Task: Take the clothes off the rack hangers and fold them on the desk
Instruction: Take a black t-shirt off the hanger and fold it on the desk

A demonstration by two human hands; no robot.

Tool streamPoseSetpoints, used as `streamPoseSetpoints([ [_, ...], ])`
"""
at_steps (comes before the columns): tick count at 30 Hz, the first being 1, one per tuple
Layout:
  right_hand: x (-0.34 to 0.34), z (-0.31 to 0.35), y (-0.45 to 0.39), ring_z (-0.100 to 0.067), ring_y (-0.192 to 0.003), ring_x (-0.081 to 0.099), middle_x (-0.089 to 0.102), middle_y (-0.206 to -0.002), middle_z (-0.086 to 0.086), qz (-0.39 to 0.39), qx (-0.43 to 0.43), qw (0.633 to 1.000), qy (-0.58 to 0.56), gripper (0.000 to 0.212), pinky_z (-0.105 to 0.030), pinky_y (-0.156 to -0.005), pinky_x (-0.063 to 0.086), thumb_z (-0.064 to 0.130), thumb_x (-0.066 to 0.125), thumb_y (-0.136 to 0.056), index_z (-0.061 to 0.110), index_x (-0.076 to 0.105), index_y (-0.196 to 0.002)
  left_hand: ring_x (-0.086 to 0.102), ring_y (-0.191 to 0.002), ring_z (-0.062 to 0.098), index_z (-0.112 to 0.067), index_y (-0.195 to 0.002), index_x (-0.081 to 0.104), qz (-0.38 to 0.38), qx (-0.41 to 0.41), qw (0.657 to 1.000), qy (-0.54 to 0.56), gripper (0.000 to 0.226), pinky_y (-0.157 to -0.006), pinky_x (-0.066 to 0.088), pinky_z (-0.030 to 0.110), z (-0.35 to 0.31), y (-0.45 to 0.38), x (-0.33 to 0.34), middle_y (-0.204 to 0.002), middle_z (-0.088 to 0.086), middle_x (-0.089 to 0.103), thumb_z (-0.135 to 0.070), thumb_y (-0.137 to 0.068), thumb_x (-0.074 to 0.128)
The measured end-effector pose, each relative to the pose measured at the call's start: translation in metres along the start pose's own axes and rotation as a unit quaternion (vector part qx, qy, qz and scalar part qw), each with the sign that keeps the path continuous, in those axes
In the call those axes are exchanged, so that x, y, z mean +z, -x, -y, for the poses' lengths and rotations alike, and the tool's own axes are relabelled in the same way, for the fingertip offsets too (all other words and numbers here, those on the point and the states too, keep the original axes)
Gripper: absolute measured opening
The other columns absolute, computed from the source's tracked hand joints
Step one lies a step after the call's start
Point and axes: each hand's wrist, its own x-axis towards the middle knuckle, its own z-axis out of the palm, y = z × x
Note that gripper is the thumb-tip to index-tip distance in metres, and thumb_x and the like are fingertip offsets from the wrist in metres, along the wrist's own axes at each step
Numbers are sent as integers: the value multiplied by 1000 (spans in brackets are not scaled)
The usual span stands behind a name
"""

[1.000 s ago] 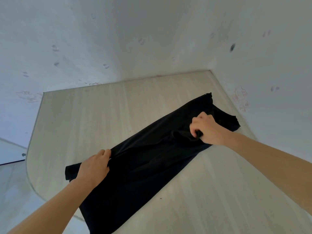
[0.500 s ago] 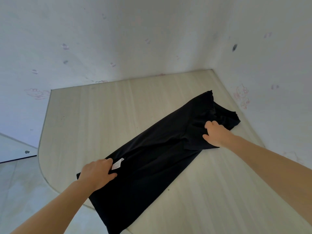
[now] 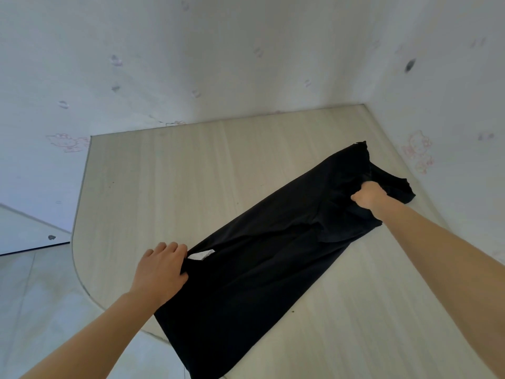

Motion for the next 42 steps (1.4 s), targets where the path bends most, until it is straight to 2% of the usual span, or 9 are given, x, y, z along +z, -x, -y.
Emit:
streamPoseSetpoints([
  [2,-2,10,0,-36,-107,51,52,-116,-20,-40,-62,996,-49,41,-42,-90,44,10,46,-97,4,40,-137,57,-87,15,-24,-100,53,-2,-5,1000,12,17,-69,33,25,-2,1,-4,-94,-10,58,-35,-88,51],
  [6,-3,11,4,-24,-64,47,50,-78,-10,-73,-116,990,-43,49,-31,-54,33,18,36,-102,25,20,-148,60,-75,17,-25,-101,45,11,-6,1000,11,14,-55,34,24,-5,9,-4,-90,-9,59,-33,-90,45],
  [11,5,-5,19,-43,-107,49,39,-131,-24,-91,-84,964,237,77,-44,-77,43,17,56,-93,16,7,-151,63,-90,19,-32,-127,41,115,37,993,16,40,-67,43,27,-11,15,3,-102,-9,61,-33,-87,45],
  [15,23,12,58,-42,-113,45,39,-133,-26,-214,-189,876,388,76,-46,-89,45,11,64,-82,-2,23,-144,62,-92,18,-28,-119,44,161,43,984,55,37,-71,47,28,-9,14,-2,-102,-8,60,-34,-83,49],
  [19,63,32,107,-31,-112,42,37,-134,-14,-50,-405,839,360,57,-39,-88,48,17,58,-85,12,37,-139,61,-93,17,-23,-112,49,152,61,986,39,29,-74,50,29,-8,18,-4,-102,-8,57,-32,-84,51],
  [23,110,44,145,-27,-112,43,35,-135,-10,8,-453,811,371,67,-34,-84,45,19,60,-87,23,28,-146,60,-87,18,-20,-103,49,123,80,988,43,16,-69,47,28,-3,21,-9,-97,-5,56,-27,-88,49],
  [29,128,59,166,-18,-63,37,54,-86,-4,-147,-448,810,349,36,-32,-53,29,4,70,-75,15,56,-107,53,-84,19,-19,-99,42,56,238,969,36,8,-67,44,29,-4,42,-16,-93,-4,50,-20,-91,45],
  [35,164,34,204,-28,-116,45,33,-146,-10,-47,-431,827,357,70,-36,-83,44,10,58,-90,30,25,-148,48,-99,20,-16,-115,48,83,390,917,-6,27,-77,39,27,12,57,5,-113,1,52,-5,-90,48],
  [42,165,44,225,-24,-97,52,53,-116,-7,-92,-409,843,337,46,-33,-75,39,4,55,-89,14,45,-133,53,-77,15,-17,-90,57,74,472,878,1,24,-59,38,22,19,57,5,-85,-3,57,0,-73,60],
])
